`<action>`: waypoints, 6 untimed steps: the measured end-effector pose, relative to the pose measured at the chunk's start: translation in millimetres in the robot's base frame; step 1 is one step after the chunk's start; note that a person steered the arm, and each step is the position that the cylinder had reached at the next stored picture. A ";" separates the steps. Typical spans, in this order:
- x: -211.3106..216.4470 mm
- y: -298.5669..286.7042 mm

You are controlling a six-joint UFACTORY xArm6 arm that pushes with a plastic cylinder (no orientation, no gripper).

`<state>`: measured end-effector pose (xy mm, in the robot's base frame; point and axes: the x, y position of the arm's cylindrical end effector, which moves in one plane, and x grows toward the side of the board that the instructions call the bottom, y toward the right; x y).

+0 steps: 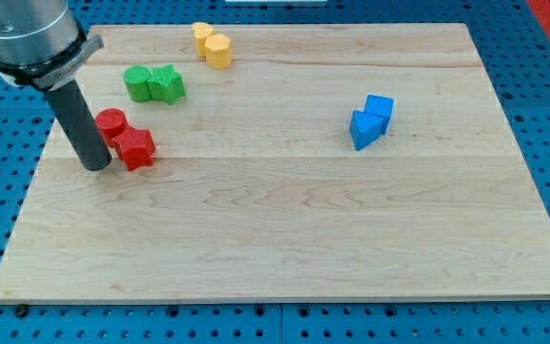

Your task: Push the red circle towards right

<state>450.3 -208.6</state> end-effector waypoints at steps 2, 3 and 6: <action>-28.4 92.1; 49.1 66.7; -41.5 -15.5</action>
